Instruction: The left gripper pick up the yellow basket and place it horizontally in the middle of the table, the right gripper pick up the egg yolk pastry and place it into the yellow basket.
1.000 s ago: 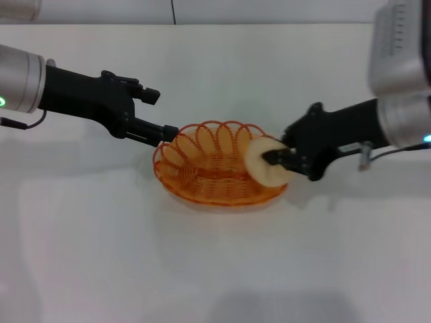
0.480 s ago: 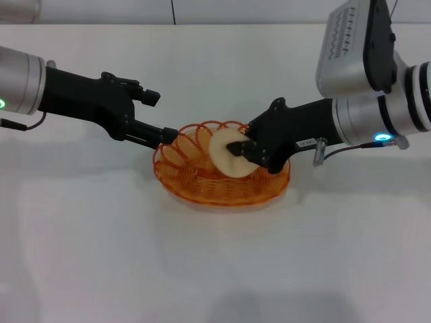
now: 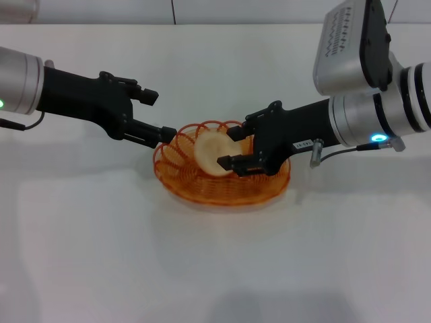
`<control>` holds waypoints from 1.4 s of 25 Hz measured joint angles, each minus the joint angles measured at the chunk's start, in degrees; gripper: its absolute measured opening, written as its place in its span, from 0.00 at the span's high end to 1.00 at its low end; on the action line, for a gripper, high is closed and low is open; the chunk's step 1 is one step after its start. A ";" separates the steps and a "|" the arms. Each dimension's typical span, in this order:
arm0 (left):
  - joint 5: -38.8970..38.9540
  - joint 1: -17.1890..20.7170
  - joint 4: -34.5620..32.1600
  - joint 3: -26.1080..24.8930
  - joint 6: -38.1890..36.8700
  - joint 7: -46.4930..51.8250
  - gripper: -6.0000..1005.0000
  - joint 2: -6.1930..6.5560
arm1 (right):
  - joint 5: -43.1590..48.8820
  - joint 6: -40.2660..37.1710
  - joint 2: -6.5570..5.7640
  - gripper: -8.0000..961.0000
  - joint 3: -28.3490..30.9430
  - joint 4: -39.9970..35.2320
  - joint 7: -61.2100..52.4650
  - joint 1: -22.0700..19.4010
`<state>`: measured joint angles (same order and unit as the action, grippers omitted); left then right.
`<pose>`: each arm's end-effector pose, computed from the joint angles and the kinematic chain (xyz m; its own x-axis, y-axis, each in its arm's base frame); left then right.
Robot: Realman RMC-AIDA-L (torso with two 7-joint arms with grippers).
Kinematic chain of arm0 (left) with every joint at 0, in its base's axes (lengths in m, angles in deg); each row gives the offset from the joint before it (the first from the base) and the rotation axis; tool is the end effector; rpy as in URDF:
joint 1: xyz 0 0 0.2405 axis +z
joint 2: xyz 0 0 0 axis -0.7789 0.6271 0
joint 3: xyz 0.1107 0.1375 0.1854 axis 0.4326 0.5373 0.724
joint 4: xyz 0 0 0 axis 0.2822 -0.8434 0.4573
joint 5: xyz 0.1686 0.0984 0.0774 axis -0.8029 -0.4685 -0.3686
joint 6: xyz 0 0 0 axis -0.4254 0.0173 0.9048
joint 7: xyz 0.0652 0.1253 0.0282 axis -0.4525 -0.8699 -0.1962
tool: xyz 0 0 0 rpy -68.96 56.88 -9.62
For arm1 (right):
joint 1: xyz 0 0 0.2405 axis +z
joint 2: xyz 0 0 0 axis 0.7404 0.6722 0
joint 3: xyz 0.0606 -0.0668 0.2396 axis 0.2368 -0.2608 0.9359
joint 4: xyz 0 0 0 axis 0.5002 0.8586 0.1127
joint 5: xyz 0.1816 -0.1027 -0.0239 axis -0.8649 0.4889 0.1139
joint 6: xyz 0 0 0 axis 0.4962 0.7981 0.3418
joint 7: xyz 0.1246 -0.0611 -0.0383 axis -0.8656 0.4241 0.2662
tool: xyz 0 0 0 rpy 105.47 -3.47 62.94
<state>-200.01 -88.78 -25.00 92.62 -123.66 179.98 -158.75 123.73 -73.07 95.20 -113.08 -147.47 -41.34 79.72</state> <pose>-0.2119 0.3742 0.0385 0.9370 0.3124 0.1566 0.3382 -0.9234 -0.1814 0.1221 0.3513 -0.0546 0.9781 -0.1434 -0.1509 -0.1725 -0.9642 -0.2016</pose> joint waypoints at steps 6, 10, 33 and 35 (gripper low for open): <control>0.93 0.68 -0.03 -0.64 0.00 -0.75 0.12 0.01 | -0.02 -0.40 -0.17 0.50 0.28 -0.40 0.03 -0.89; 1.65 0.79 -0.06 -0.79 -0.05 -0.88 0.12 0.01 | -0.07 -0.51 -0.21 0.34 0.29 -2.02 0.44 -2.69; 8.33 9.11 0.15 -7.20 -8.53 -13.76 0.12 0.58 | -3.02 -0.70 -0.47 0.09 1.09 -10.55 7.23 -15.31; 8.33 9.39 0.39 -8.23 -9.36 -14.95 0.12 0.50 | -3.13 -0.94 -0.50 0.09 1.09 -10.61 7.49 -15.38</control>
<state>-191.68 -79.39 -24.61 84.39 -133.02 165.02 -158.25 120.60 -74.02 94.69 -111.99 -158.08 -33.85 64.34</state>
